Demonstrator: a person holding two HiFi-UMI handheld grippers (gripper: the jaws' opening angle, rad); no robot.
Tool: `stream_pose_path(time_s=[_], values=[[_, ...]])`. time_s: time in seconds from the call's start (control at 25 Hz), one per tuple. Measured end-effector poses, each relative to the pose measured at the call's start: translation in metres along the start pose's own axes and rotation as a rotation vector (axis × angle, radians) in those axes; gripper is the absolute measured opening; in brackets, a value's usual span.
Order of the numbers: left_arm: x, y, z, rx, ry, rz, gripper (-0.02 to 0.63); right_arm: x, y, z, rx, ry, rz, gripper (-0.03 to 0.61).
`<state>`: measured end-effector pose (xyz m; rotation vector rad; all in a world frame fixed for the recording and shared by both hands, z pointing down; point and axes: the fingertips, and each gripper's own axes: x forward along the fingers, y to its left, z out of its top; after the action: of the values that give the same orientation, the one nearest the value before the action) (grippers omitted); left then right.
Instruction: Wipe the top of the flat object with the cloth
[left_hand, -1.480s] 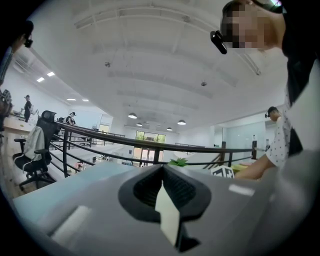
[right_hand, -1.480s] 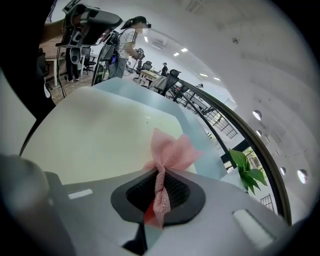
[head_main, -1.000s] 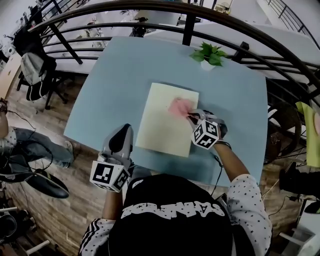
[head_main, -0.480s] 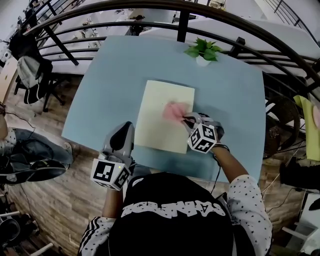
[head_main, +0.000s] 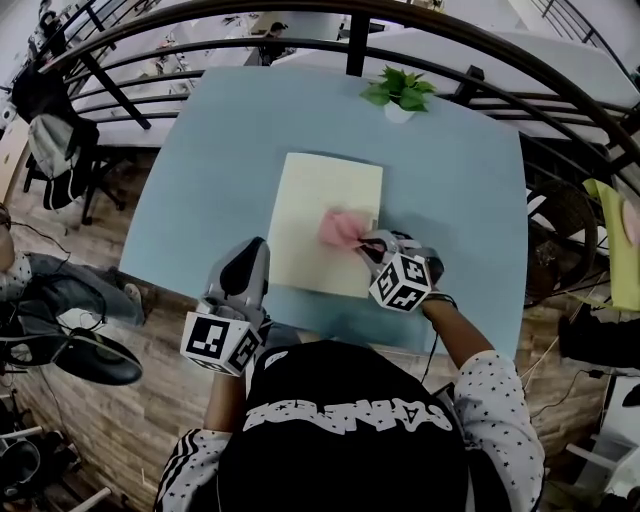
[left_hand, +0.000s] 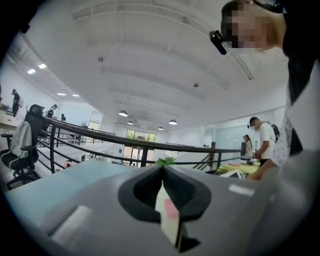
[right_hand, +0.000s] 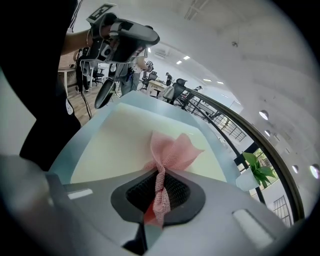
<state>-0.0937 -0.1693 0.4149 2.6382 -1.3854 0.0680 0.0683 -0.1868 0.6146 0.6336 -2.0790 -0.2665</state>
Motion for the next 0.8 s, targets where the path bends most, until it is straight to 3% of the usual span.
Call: stream_pose_path(time_s=[0.8], values=[[0.004,-0.017,-0.001,0.007,-0.004,-0.028,0.000,-0.021,0.043,0.007,0.062,-0.071,0.049,0.015]])
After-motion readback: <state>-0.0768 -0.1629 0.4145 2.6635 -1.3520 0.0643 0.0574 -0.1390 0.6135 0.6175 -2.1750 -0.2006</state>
